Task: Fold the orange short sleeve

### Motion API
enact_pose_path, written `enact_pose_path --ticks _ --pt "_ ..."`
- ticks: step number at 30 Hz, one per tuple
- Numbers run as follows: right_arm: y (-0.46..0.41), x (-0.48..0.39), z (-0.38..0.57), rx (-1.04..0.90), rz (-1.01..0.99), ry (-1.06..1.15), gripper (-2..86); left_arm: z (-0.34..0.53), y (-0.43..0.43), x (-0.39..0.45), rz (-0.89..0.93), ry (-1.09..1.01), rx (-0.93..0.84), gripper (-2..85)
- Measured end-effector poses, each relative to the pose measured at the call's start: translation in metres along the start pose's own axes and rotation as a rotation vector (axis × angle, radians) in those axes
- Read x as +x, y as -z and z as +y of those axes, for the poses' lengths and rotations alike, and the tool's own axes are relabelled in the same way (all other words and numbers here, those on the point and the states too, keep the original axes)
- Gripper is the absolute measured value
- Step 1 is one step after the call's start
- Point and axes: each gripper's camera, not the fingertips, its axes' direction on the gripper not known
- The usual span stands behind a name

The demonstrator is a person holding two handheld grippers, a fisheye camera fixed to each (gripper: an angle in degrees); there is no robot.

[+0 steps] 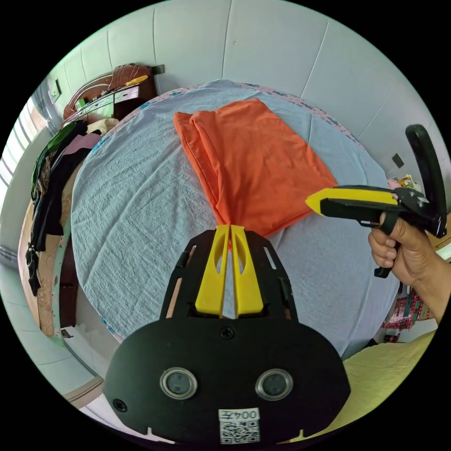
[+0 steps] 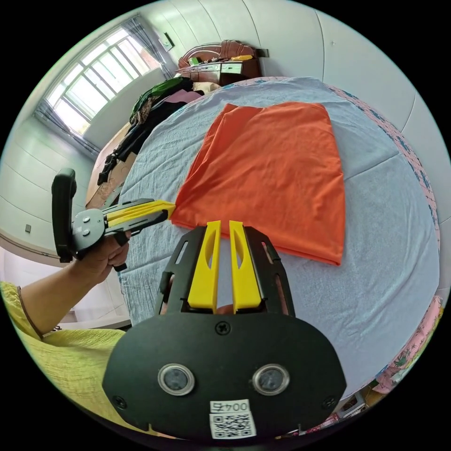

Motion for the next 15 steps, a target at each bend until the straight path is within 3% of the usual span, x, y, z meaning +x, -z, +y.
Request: enact_pose_path --ticks 7,15 --pt "-0.053 -0.006 -0.012 -0.106 0.041 0.016 5.6 -0.010 -0.035 -0.034 -0.014 0.000 0.006 0.7" --pt "-0.049 -0.005 -0.013 -0.031 0.073 0.030 7.3 -0.091 -0.054 -0.077 0.012 -0.037 0.232 2.0"
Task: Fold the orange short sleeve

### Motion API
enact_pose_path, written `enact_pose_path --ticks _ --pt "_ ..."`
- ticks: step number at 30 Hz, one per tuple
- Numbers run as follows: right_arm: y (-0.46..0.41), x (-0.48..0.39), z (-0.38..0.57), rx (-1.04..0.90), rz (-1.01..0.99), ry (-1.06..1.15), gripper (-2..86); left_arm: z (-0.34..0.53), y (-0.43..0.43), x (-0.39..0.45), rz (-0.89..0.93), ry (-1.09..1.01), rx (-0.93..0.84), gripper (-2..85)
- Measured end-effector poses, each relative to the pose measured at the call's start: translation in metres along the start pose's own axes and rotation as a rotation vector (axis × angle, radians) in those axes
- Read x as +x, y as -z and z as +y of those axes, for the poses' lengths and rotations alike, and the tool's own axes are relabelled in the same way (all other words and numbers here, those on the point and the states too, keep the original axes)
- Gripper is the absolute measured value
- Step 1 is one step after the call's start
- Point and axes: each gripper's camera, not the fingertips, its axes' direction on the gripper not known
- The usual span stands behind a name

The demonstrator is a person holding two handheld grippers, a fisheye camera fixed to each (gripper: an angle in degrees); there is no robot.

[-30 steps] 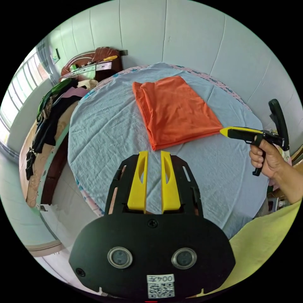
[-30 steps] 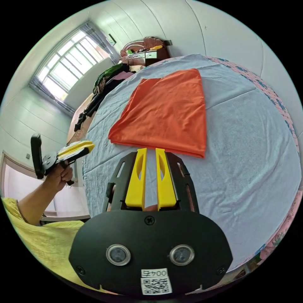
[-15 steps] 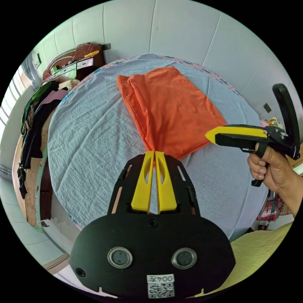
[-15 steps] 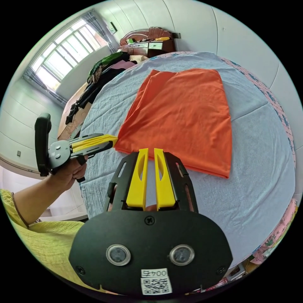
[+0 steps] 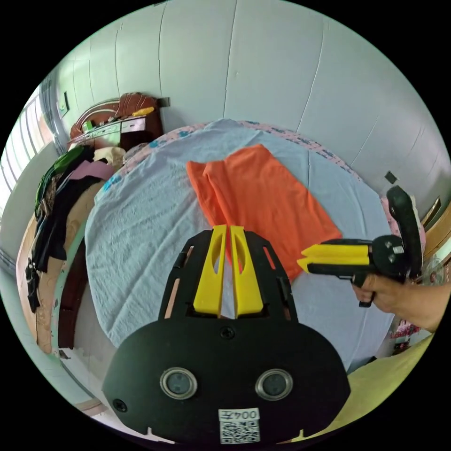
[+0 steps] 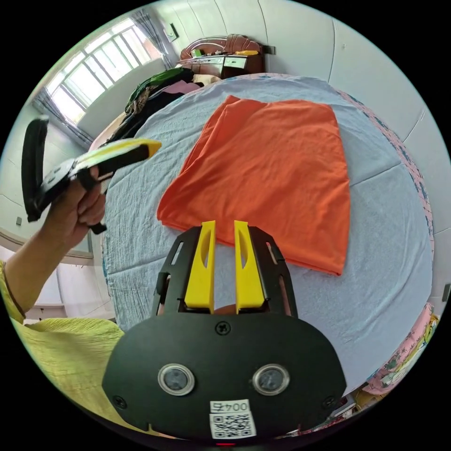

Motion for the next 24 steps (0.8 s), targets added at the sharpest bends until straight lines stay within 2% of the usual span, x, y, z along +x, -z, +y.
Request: enact_pose_path --ticks 6,9,10,13,17,24 --pt "-0.023 0.009 0.003 -0.045 0.018 -0.013 7.0 -0.089 -0.108 -0.027 -0.068 -0.113 -0.021 5.3" --pt "-0.029 0.008 0.005 -0.040 0.021 0.008 6.7 -0.115 -0.161 -0.066 -0.113 -0.006 -0.101 6.7" --pt "-0.031 0.007 0.006 -0.037 0.025 0.019 6.7 -0.120 -0.175 -0.087 -0.097 0.093 -0.115 7.1" --pt "-0.034 0.007 0.010 -0.028 0.022 0.030 6.7 -0.119 -0.190 -0.136 0.018 0.324 -0.079 7.2" --pt "-0.038 0.009 0.014 -0.015 0.007 0.028 6.7 -0.114 -0.235 -0.189 0.240 0.525 -0.156 7.1" --pt "-0.043 0.007 0.018 -0.004 0.010 0.029 6.6 -0.110 -0.282 -0.240 0.391 0.632 -0.234 8.1"
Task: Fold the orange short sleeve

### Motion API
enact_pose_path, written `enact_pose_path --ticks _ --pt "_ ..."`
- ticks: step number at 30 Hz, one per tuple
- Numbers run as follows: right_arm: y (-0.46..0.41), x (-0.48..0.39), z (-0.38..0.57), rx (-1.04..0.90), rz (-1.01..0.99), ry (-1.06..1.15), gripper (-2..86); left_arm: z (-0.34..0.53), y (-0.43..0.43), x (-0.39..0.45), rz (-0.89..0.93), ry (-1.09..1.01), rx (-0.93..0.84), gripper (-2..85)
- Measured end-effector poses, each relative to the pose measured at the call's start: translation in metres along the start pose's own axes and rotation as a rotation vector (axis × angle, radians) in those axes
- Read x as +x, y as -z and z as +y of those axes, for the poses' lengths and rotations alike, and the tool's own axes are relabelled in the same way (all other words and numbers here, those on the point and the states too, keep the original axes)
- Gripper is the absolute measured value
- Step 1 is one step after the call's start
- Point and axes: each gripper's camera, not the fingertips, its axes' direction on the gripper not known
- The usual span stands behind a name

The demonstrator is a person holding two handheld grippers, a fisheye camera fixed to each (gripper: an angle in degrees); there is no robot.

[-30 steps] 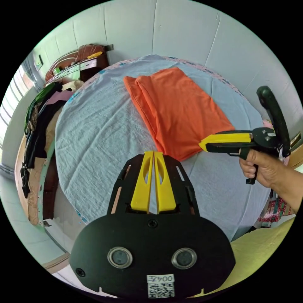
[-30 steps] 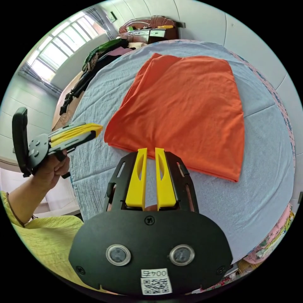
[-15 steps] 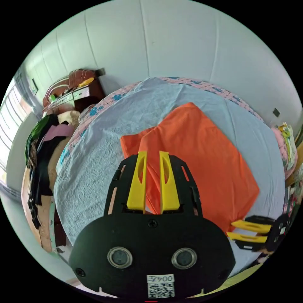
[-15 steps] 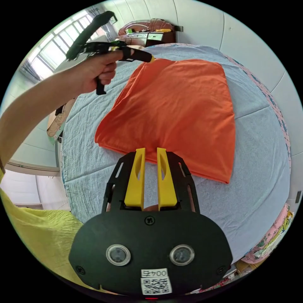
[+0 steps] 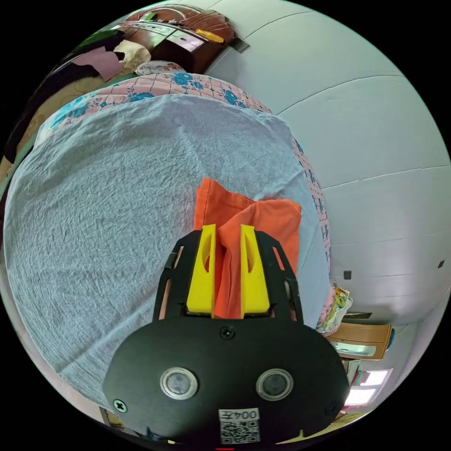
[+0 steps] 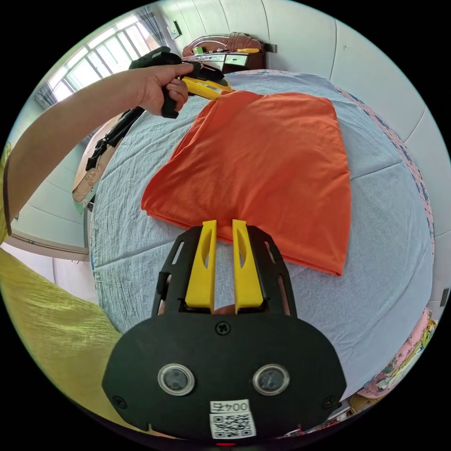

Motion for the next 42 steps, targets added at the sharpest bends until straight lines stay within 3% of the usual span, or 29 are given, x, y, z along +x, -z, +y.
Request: enact_pose_path --ticks 8,12,18,31,36,42 --pt "-0.004 -0.006 0.007 0.018 0.017 0.007 6.6 -0.037 -0.032 -0.042 0.072 0.018 -0.097 7.9" --pt "-0.005 -0.010 0.009 0.016 0.032 0.006 6.6 -0.038 -0.031 -0.049 0.087 -0.020 0.006 3.8" --pt "-0.005 -0.014 0.013 0.012 0.042 0.003 6.5 -0.028 -0.031 -0.035 -0.173 -0.261 0.148 1.0" --pt "0.001 -0.023 0.023 0.027 0.063 0.003 6.5 -0.027 -0.041 -0.073 0.084 -0.065 -0.026 11.1" --pt "0.006 -0.026 0.027 0.029 0.068 0.001 6.5 -0.023 -0.048 -0.066 0.066 -0.077 -0.053 8.7" --pt "0.013 -0.029 0.031 0.033 0.077 0.004 6.3 0.000 -0.038 -0.036 -0.052 -0.222 0.040 3.4"
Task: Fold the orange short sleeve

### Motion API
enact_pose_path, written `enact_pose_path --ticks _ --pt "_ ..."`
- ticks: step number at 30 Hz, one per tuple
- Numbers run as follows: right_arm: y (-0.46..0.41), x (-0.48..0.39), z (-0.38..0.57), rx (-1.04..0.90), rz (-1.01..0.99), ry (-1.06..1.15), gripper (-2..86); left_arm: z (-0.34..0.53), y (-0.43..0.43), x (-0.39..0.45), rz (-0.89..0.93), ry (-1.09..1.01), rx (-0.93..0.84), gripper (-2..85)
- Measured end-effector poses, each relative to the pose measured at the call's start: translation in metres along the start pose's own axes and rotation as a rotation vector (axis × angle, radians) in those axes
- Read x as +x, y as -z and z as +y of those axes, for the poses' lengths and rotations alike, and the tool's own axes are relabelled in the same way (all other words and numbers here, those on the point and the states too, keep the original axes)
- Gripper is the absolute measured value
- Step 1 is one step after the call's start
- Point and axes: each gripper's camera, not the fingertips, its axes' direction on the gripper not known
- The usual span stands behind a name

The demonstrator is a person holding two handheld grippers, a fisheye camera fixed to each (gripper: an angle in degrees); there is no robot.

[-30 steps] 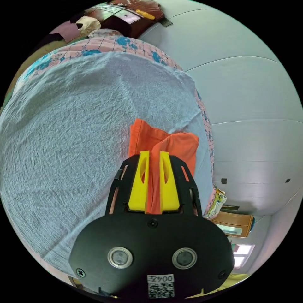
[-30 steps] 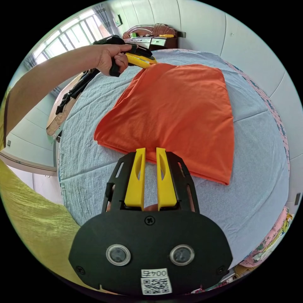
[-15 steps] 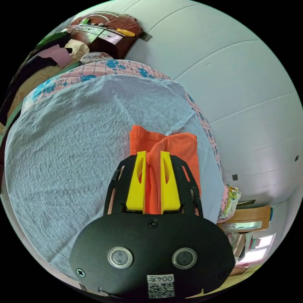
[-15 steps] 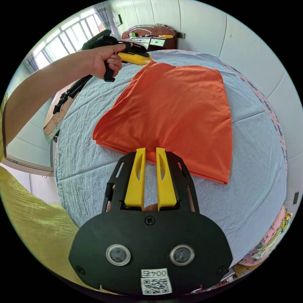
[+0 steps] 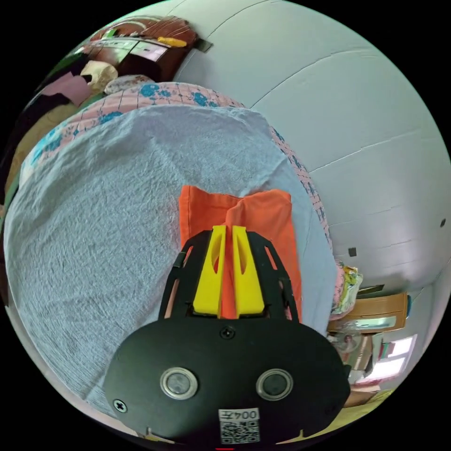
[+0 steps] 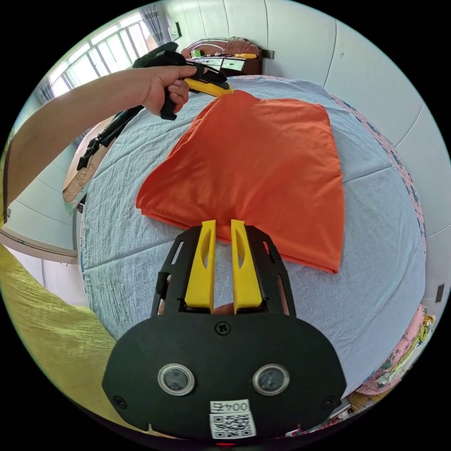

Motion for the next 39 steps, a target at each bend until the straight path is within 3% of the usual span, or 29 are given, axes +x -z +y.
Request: enact_pose_path --ticks 5,8,10,14,18,26,39 --pt "0.008 -0.001 0.005 0.006 0.006 0.003 5.9 0.030 -0.006 0.027 -0.288 -0.179 0.036 2.8" --pt "0.013 0.000 0.007 0.005 -0.005 -0.009 5.7 0.044 -0.007 0.042 -0.338 -0.264 0.061 3.6" --pt "0.016 0.000 0.008 0.004 -0.005 -0.007 5.7 0.047 -0.003 0.046 -0.303 -0.270 0.065 4.6" --pt "0.024 0.005 0.010 0.007 -0.035 -0.024 6.0 0.050 0.034 0.031 -0.162 -0.089 0.116 8.1" --pt "0.036 0.013 0.010 -0.009 -0.124 -0.035 7.3 0.073 0.077 0.046 -0.099 -0.081 0.191 8.2" --pt "0.095 0.078 0.048 0.112 -0.117 -0.267 7.2 0.222 0.080 0.146 -0.128 -0.488 0.018 4.3" --pt "0.111 0.085 0.035 0.134 -0.042 -0.219 6.5 0.315 0.063 0.185 -0.282 -0.676 -0.064 1.4"
